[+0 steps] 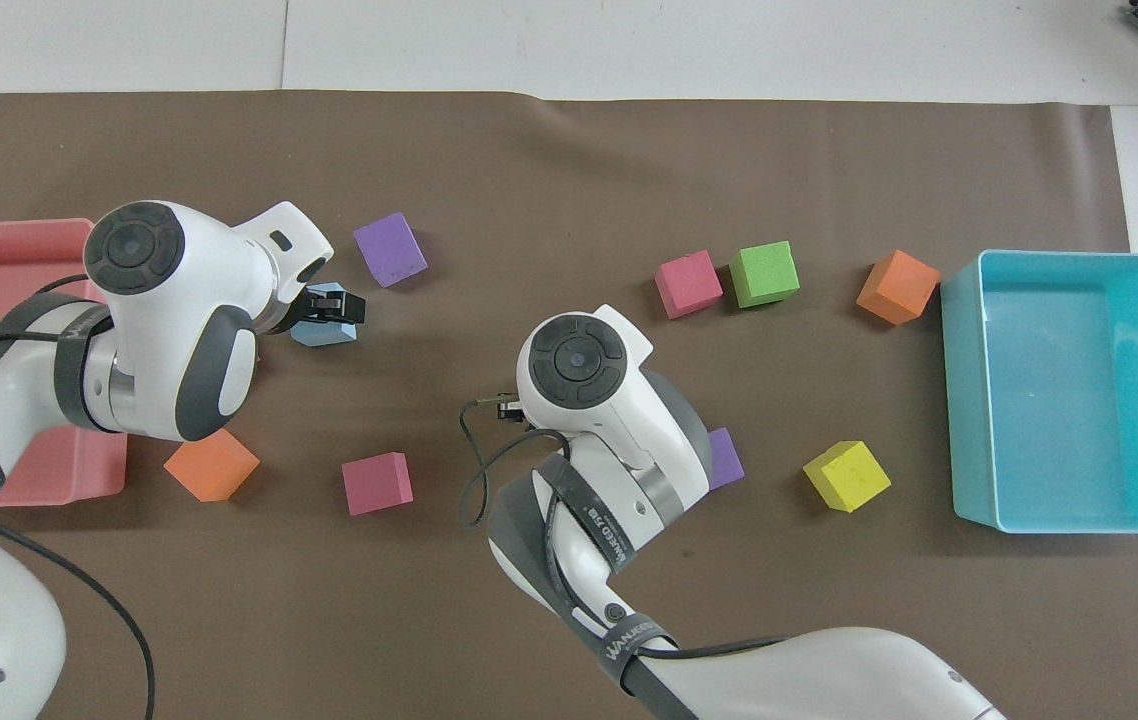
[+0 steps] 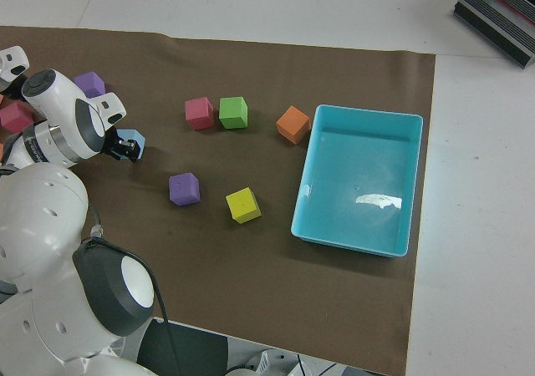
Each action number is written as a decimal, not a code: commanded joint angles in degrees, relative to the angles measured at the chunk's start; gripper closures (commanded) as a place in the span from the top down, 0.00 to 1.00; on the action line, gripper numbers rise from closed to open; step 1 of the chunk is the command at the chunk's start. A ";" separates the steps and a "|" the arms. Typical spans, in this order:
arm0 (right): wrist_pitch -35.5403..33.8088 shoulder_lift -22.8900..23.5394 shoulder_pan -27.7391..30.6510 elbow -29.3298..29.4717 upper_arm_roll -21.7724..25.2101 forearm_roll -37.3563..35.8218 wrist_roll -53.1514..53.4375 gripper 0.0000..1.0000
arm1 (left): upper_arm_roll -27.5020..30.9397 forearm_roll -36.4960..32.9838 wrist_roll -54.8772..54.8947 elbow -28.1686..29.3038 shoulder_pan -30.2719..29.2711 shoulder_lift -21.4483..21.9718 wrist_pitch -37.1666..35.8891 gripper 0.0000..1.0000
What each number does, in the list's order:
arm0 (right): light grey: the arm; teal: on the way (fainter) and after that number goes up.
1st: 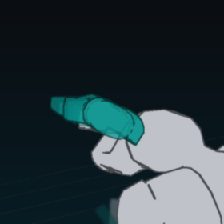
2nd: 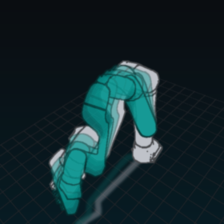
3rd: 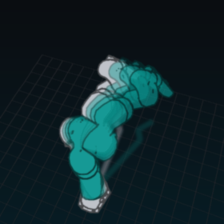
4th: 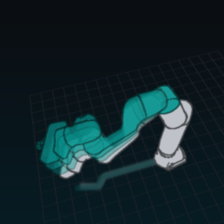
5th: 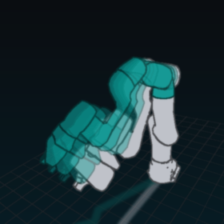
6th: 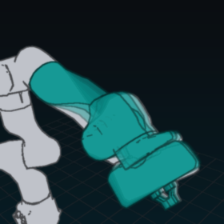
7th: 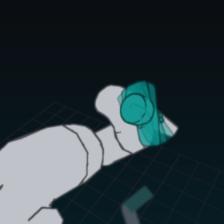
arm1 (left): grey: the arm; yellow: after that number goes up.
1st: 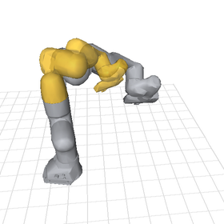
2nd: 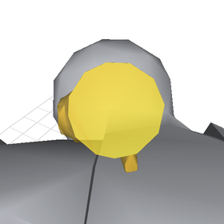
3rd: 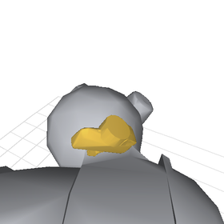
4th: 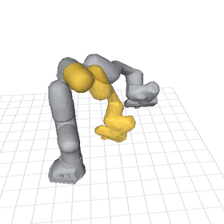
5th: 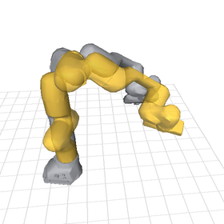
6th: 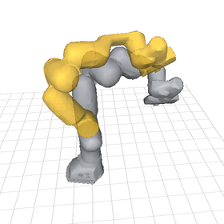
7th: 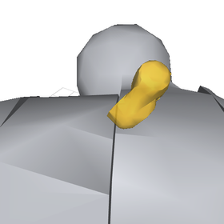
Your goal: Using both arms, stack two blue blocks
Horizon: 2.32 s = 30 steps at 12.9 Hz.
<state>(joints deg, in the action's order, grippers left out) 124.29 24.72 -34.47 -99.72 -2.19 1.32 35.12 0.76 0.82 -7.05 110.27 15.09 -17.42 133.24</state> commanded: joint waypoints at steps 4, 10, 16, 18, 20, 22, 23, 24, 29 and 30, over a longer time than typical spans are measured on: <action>0.16 -0.11 -0.15 -1.88 -0.01 1.22 3.11 0.00 | 0.74 -0.12 -0.33 2.14 1.96 -0.25 2.63 1.00; 2.63 0.85 -0.24 -2.85 -0.01 1.05 2.94 0.00 | 0.74 -0.12 0.02 2.75 1.52 -0.68 5.00 1.00; 2.11 0.42 -0.42 -3.64 -0.01 0.53 2.67 1.00 | 0.82 -0.12 0.02 2.84 1.17 -1.30 4.75 1.00; 1.84 -1.25 0.19 -3.64 0.00 0.17 2.32 1.00 | 0.91 -0.12 0.28 2.49 0.91 -1.21 4.13 0.08; 1.49 -3.35 0.37 -3.73 0.08 0.26 2.32 1.00 | 0.91 0.06 -2.16 1.96 1.17 -1.30 4.04 0.02; 1.05 -6.16 2.73 -3.73 0.08 0.95 2.06 1.00 | 0.91 0.06 -2.44 1.96 1.09 -0.43 3.26 0.02; 0.61 -7.74 3.70 -3.82 0.08 1.22 1.36 1.00 | 1.00 0.06 -2.53 1.62 1.08 0.54 2.03 0.03; -0.78 -9.32 5.28 -3.82 0.00 2.53 -0.04 1.00 | 1.00 0.06 -2.53 1.18 1.08 1.50 0.10 0.03; -4.14 -14.35 14.33 -3.73 0.08 15.61 -14.00 1.00 | 0.82 -0.12 -6.39 -1.37 3.80 7.04 -8.42 0.00; -4.14 -14.18 16.00 -3.73 0.08 19.21 -17.77 1.00 | 0.74 -0.12 -6.57 -2.07 4.42 7.92 -9.66 0.00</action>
<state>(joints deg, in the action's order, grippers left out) 120.15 11.21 -21.62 -102.28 -1.49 15.03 23.24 0.86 0.82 -11.91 108.59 17.38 -12.16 126.77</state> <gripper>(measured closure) 0.000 0.392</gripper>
